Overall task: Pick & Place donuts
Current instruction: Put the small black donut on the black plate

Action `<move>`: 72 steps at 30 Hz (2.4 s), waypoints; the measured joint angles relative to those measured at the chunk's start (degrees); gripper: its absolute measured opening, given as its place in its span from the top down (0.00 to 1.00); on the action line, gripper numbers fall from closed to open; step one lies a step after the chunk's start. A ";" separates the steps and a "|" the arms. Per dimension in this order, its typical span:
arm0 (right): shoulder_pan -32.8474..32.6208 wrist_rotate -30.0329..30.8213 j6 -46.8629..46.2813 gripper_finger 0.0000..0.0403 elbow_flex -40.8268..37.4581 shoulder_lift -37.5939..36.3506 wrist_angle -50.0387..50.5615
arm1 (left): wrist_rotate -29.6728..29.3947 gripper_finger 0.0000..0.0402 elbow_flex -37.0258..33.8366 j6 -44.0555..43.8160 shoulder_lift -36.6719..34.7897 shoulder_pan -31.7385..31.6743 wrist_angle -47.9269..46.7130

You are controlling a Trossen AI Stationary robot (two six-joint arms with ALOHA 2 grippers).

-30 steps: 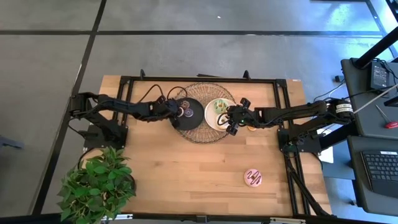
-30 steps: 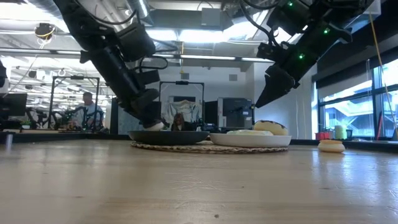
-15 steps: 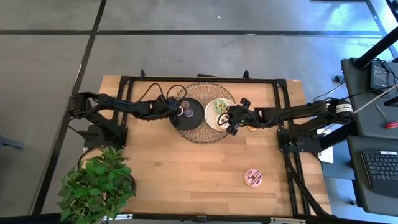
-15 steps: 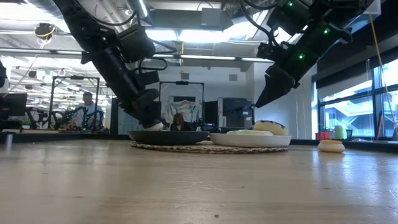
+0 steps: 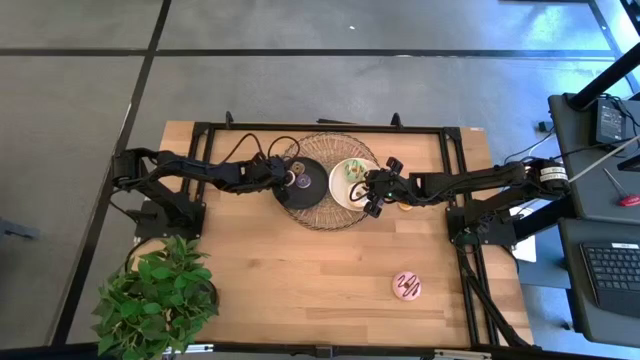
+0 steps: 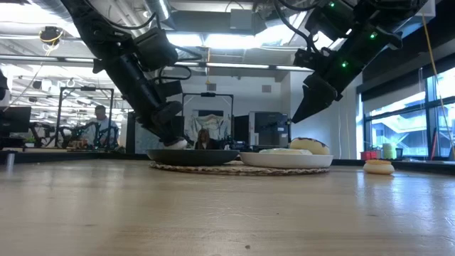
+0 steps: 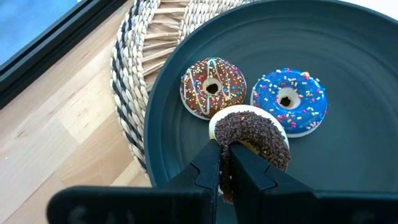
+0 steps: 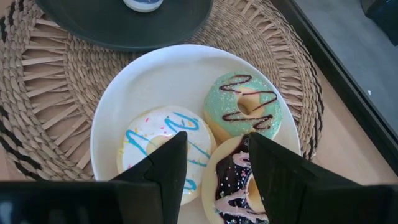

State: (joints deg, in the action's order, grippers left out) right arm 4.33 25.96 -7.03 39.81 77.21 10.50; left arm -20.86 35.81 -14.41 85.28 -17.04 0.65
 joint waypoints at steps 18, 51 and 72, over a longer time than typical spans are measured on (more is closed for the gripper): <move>0.00 0.00 0.00 0.57 0.00 0.00 -0.09 | -0.62 0.94 -0.07 1.35 4.67 0.00 2.59; -0.01 0.00 0.01 0.57 0.01 0.00 -0.07 | 0.59 0.65 0.23 0.16 4.61 0.00 3.72; 0.00 0.00 0.01 0.57 0.00 0.00 -0.10 | 0.99 0.59 8.76 -1.49 4.61 0.00 -11.38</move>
State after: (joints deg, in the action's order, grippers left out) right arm 4.33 25.96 -7.03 39.81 77.21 10.41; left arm -19.87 44.57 -15.90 89.89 -17.04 -10.73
